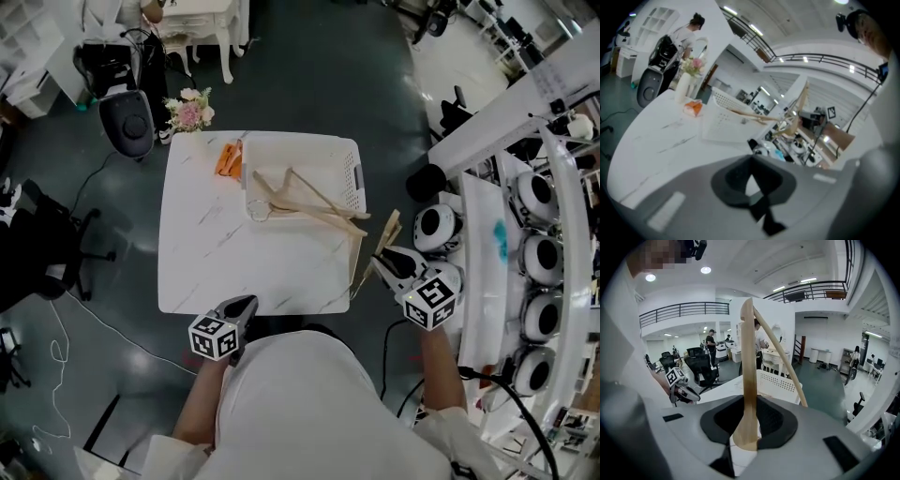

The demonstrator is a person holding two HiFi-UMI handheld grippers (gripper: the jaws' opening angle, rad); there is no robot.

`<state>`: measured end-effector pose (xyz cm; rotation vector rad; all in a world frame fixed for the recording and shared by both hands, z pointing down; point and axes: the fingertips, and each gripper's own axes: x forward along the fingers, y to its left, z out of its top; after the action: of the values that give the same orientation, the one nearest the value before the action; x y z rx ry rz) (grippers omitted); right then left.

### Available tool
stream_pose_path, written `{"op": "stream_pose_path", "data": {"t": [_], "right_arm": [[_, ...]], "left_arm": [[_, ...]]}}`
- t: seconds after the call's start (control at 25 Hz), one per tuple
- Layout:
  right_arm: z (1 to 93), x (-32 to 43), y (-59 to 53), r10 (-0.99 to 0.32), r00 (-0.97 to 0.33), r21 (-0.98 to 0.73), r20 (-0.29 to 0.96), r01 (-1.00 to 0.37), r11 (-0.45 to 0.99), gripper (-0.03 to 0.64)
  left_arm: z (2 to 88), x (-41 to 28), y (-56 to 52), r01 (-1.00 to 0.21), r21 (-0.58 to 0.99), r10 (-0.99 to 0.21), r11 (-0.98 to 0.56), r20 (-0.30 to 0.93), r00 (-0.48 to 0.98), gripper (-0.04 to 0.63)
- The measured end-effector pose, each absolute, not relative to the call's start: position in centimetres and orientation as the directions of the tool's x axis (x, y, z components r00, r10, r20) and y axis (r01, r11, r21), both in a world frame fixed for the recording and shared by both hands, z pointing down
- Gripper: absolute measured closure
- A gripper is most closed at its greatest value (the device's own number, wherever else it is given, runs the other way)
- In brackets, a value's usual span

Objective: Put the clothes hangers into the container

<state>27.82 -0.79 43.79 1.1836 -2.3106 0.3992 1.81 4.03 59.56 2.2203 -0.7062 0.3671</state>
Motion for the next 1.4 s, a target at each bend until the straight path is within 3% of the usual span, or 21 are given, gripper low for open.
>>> {"op": "stream_pose_path", "data": {"t": [0.32, 0.56, 0.8, 1.0, 1.16, 1.4], "right_arm": [[39.7, 29.6, -5.5, -0.648, -0.484, 0.069, 0.588, -0.768, 0.637, 0.538], [38.3, 27.9, -9.5, -0.54, -0.541, 0.061, 0.645, -0.668, 0.742, 0.538], [41.1, 23.7, -11.5, -0.229, -0.584, -0.089, 0.779, -0.464, 0.881, 0.54], [46.3, 19.6, -12.5, 0.082, -0.507, -0.274, 0.858, -0.317, 0.908, 0.538], [51.8, 17.5, -15.1, 0.238, -0.413, -0.392, 0.879, -0.343, 0.854, 0.538], [58.7, 16.4, -17.9, 0.316, -0.34, -0.449, 0.886, -0.457, 0.768, 0.538]], "left_arm": [[59.8, 0.9, 2.0, -0.592, 0.59, -0.384, -0.548, 0.451, 0.805, 0.592], [59.7, -0.3, 0.7, -0.6, 0.596, -0.398, -0.533, 0.449, 0.8, 0.592], [60.0, -1.8, 0.0, -0.612, 0.602, -0.412, -0.512, 0.453, 0.791, 0.592], [60.1, -3.2, -0.2, -0.625, 0.611, -0.431, -0.485, 0.455, 0.779, 0.592], [60.4, -4.5, 0.4, -0.638, 0.617, -0.445, -0.461, 0.461, 0.768, 0.592], [61.0, -7.9, 1.6, -0.677, 0.622, -0.483, -0.392, 0.488, 0.727, 0.592]]}}
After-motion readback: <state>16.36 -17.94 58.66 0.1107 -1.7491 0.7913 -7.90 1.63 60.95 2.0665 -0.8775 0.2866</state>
